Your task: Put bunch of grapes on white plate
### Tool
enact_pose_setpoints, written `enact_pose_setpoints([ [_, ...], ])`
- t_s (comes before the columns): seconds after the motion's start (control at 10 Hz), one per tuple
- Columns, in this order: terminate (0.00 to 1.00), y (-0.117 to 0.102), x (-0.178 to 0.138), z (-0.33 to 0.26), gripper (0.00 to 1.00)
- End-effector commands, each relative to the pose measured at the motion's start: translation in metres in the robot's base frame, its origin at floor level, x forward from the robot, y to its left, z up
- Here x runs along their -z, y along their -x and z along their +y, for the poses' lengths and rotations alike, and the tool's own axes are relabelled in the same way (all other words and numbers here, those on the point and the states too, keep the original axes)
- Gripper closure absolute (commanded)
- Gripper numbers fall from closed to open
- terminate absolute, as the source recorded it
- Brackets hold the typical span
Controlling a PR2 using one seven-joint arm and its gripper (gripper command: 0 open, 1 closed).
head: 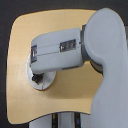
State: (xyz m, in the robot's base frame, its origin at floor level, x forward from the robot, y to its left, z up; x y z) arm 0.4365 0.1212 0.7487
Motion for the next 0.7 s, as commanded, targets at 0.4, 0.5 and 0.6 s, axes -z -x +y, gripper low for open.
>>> enact_pose_setpoints([
  [0.4,0.00,-0.0059,0.0070,-0.0017,1.00],
  [0.5,0.00,-0.0073,0.0068,-0.0034,1.00],
  [0.6,0.00,-0.0074,0.0068,-0.0034,1.00],
])
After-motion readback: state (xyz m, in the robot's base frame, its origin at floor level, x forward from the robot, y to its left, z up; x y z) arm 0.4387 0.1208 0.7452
